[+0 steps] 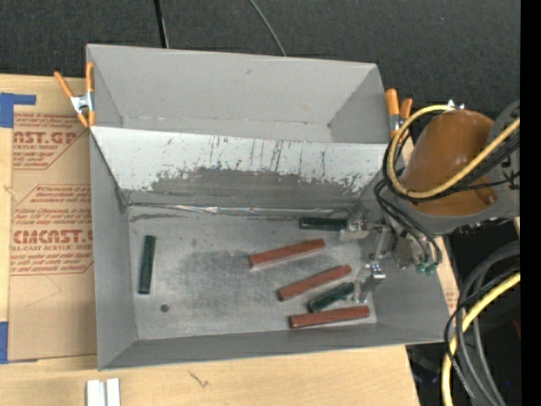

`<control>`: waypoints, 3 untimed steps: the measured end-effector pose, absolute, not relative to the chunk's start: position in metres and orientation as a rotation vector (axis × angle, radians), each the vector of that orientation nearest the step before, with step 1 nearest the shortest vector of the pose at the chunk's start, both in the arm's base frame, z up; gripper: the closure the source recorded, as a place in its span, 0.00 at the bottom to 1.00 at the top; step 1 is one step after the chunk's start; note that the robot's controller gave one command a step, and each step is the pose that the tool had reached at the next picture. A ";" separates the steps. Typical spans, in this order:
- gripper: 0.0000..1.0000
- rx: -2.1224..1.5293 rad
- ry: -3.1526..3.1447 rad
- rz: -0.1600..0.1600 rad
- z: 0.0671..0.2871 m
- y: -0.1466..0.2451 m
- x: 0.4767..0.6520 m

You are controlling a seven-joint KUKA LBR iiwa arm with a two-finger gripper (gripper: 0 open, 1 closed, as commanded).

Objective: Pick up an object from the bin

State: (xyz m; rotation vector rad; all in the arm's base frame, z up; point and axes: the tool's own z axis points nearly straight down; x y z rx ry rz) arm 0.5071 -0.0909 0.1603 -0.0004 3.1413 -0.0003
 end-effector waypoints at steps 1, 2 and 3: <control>0.00 -0.001 3.141 0.000 0.160 -0.091 0.507; 1.00 -0.003 3.137 0.000 0.073 -0.102 0.511; 1.00 -0.003 3.137 -0.001 0.073 -0.102 0.511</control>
Offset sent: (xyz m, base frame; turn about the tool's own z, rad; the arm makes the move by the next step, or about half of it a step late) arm 0.0011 -0.0118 -0.0903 -0.0010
